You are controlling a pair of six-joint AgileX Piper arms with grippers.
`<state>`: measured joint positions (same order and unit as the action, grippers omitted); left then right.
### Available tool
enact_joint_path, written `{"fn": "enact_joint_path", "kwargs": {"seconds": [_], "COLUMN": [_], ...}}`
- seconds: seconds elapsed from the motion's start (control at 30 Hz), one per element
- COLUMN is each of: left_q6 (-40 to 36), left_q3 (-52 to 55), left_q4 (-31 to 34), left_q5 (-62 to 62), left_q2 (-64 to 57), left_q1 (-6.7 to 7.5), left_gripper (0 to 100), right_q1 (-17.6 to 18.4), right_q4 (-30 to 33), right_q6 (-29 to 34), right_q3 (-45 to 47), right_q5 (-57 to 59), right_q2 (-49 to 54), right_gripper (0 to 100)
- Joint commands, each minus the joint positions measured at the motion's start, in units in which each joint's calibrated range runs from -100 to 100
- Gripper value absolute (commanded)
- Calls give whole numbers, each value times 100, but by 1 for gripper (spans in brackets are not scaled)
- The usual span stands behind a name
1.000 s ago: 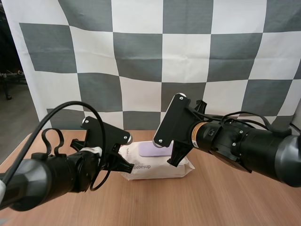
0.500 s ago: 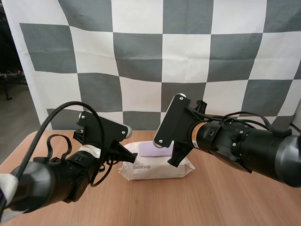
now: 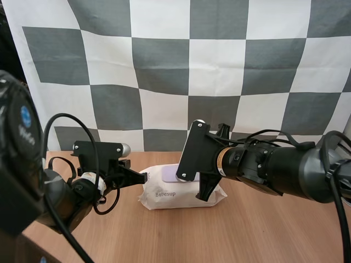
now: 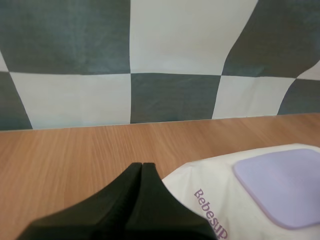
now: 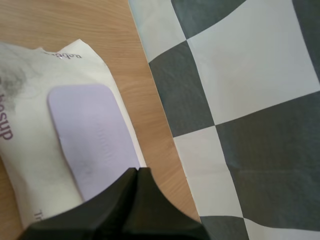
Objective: Open the wet wipes lid
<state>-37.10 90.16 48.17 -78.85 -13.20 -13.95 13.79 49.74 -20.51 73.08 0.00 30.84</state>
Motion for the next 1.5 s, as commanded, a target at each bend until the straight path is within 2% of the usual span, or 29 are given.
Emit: {"fn": "enact_joint_path", "kwargs": {"seconds": [0.0, 0.1, 0.17, 0.2, 0.23, 0.27, 0.3, 0.33, 0.43, 0.5, 0.6, 0.8, 1.47], "left_q6": [-434, -434, -434, -434, -443, -443, -462, -482, -492, -527, -632, -640, 180], "left_q3": [9, 9, 9, 9, 9, 9, 9, 9, 9, 9, 9, 9, 9], "left_q4": [2861, 2875, 2903, 3019, 3240, 3321, 3385, 3389, 3448, 3591, 3884, 3897, 3579], "left_q5": [-1331, -1249, -1249, -1249, -1313, -1372, -1448, -1449, -1348, -1026, -554, -470, -456], "left_q2": [371, 571, 611, 639, 652, 652, 652, 652, 652, 652, 652, 652, 939], "left_q1": [-170, -170, -170, -170, -170, -170, -170, -170, -170, -170, -170, -170, -170], "left_gripper": [0, 0, 0, 0, 1, 3, 18, 24, 53, 62, 61, 61, 61], "right_q1": [83, 308, 381, 421, 461, 461, 461, 461, 461, 461, 461, 461, 470], "right_q4": [-3, -24, -56, -56, -56, -56, -56, -56, -56, -56, -56, -56, -56], "right_q6": [0, 0, 0, 0, 37, 37, 37, 46, 81, 81, 81, 146, 147], "right_q3": [-9, -9, -9, -9, -9, -9, -9, -9, -9, -9, -9, -9, -9], "right_q5": [131, 408, 472, 489, 504, 506, 527, 527, 527, 563, 600, 600, 980], "right_q2": [-67, -107, -107, -107, -107, -107, -107, -107, -107, -107, -107, -107, -107], "right_gripper": [0, 0, 4, 9, 20, 22, 24, 26, 33, 38, 44, 44, 44]}}
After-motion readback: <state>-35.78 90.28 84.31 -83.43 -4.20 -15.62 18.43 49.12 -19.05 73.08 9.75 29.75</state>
